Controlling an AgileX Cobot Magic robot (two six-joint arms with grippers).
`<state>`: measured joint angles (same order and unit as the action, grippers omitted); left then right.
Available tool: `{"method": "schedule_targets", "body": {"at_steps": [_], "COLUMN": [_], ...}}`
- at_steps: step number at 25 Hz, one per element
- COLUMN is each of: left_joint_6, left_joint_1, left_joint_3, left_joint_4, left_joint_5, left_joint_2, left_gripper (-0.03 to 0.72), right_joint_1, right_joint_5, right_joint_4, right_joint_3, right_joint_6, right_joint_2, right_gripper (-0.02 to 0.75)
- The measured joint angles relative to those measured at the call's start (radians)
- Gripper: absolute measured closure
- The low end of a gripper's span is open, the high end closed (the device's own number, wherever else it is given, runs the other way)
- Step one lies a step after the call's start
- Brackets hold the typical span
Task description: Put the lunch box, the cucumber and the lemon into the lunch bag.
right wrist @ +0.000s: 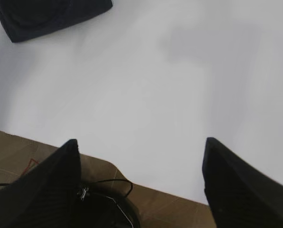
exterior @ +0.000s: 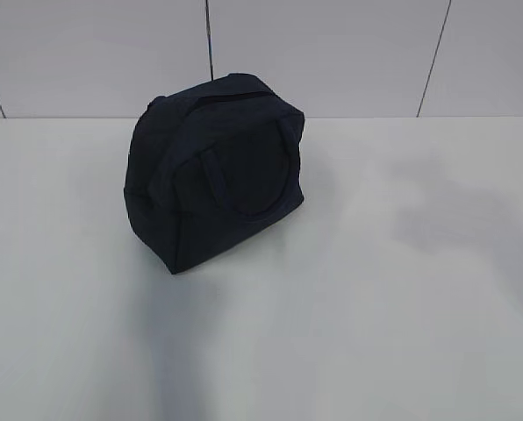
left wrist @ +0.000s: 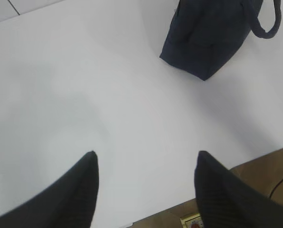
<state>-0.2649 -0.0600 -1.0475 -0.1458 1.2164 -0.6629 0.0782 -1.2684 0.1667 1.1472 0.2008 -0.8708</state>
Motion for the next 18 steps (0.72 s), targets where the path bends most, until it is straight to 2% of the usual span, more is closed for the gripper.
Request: {"method": "schedule_targets", "body": {"at_steps": [9,18], "left_joint_6": [0.184,0.205], "left_joint_1": [0.000,0.000], "left_joint_3": [0.198,0.310], "left_joint_4": [0.000,-0.003], "left_joint_5": [-0.065,-0.082], "left_joint_2": [0.310,0.435], "left_gripper": [0.228,0.230], "right_joint_1": [0.000,0.000], "right_joint_5": [0.081,0.128], "right_joint_4": [0.033,0.052], "right_joint_3": [-0.280,-0.410], "right_joint_6": [0.000,0.000], "right_joint_2": [0.196,0.350], "right_gripper": [0.148,0.148]}}
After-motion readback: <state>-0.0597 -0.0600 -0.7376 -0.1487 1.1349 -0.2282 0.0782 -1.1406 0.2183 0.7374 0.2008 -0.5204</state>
